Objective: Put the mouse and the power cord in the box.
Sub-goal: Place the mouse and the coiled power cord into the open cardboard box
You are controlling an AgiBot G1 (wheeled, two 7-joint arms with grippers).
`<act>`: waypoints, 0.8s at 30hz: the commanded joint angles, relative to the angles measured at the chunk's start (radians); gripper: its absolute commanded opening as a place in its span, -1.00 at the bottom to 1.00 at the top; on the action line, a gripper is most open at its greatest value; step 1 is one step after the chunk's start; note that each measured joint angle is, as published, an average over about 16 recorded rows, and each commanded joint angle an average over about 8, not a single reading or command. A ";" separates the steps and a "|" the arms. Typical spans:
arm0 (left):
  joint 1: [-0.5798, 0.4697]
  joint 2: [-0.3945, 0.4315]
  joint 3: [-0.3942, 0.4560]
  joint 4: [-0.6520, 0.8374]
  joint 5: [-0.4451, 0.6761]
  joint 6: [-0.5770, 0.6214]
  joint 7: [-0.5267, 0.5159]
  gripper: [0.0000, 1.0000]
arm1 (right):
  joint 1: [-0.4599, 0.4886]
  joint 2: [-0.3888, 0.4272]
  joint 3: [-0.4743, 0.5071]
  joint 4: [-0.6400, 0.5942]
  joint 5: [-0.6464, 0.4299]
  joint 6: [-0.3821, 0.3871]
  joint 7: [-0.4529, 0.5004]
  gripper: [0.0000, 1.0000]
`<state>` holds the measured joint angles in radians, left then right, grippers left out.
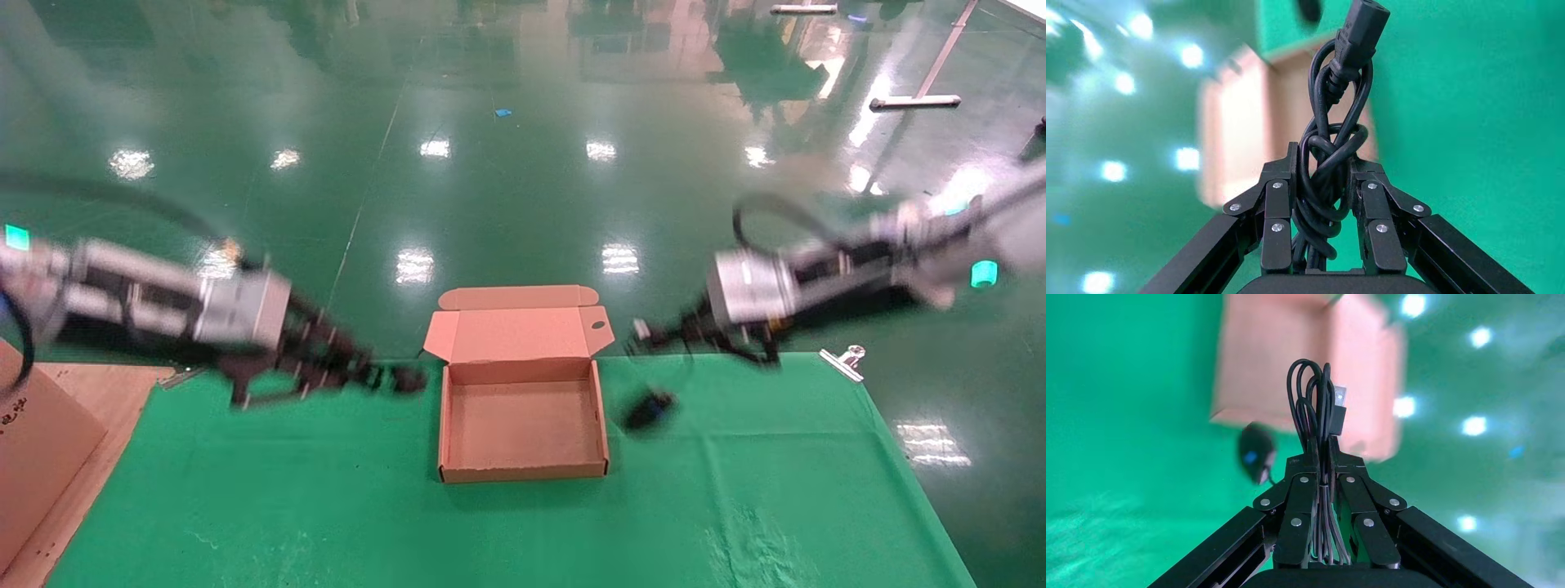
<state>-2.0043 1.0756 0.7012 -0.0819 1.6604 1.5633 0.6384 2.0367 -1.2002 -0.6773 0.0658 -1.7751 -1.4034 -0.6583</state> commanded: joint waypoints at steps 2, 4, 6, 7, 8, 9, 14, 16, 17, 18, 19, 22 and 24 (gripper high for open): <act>-0.065 0.030 -0.004 -0.009 -0.009 0.008 -0.010 -1.00 | 0.066 -0.020 0.010 0.008 0.014 -0.016 0.017 -1.00; -0.092 0.053 -0.005 -0.007 -0.012 0.000 -0.013 -1.00 | 0.097 -0.043 0.012 0.011 0.017 -0.008 0.024 -1.00; -0.110 0.074 -0.006 -0.003 -0.015 -0.013 -0.015 -1.00 | 0.120 -0.067 0.013 0.011 0.018 0.004 0.029 -1.00; -0.117 0.084 -0.007 -0.001 -0.016 -0.022 -0.016 -1.00 | 0.128 -0.078 0.013 0.010 0.017 0.010 0.030 -1.00; -0.122 0.093 -0.007 0.002 -0.016 -0.032 -0.015 -1.00 | 0.135 -0.087 0.013 0.008 0.017 0.015 0.031 -1.00; -0.125 0.102 -0.008 0.005 -0.016 -0.043 -0.014 -1.00 | 0.140 -0.095 0.012 0.005 0.017 0.018 0.031 -1.00; -0.108 0.148 -0.006 0.011 -0.014 -0.107 0.018 -1.00 | 0.147 -0.111 0.013 -0.013 0.018 0.018 0.023 -1.00; -0.085 0.169 -0.004 0.006 -0.011 -0.136 0.054 -1.00 | 0.147 -0.109 0.014 -0.020 0.019 0.006 0.015 -1.00; -0.069 0.179 -0.005 0.003 -0.013 -0.153 0.077 -1.00 | 0.147 -0.106 0.014 -0.023 0.020 -0.001 0.011 -1.00; -0.050 0.189 -0.006 0.000 -0.015 -0.172 0.102 -1.00 | 0.146 -0.103 0.015 -0.027 0.022 -0.009 0.007 -1.00; -0.030 0.201 -0.008 -0.002 -0.017 -0.192 0.127 -1.00 | 0.146 -0.100 0.016 -0.030 0.024 -0.018 0.003 -1.00; 0.040 0.233 -0.024 -0.007 -0.039 -0.280 0.205 -1.00 | 0.142 -0.088 0.022 -0.041 0.032 -0.047 -0.007 -1.00; 0.092 0.253 -0.039 -0.011 -0.061 -0.354 0.248 -1.00 | 0.137 -0.079 0.026 -0.048 0.038 -0.064 -0.014 -1.00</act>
<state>-1.9037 1.3220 0.6600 -0.1070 1.5916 1.1953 0.8760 2.1702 -1.2804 -0.6528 0.0198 -1.7392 -1.4617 -0.6732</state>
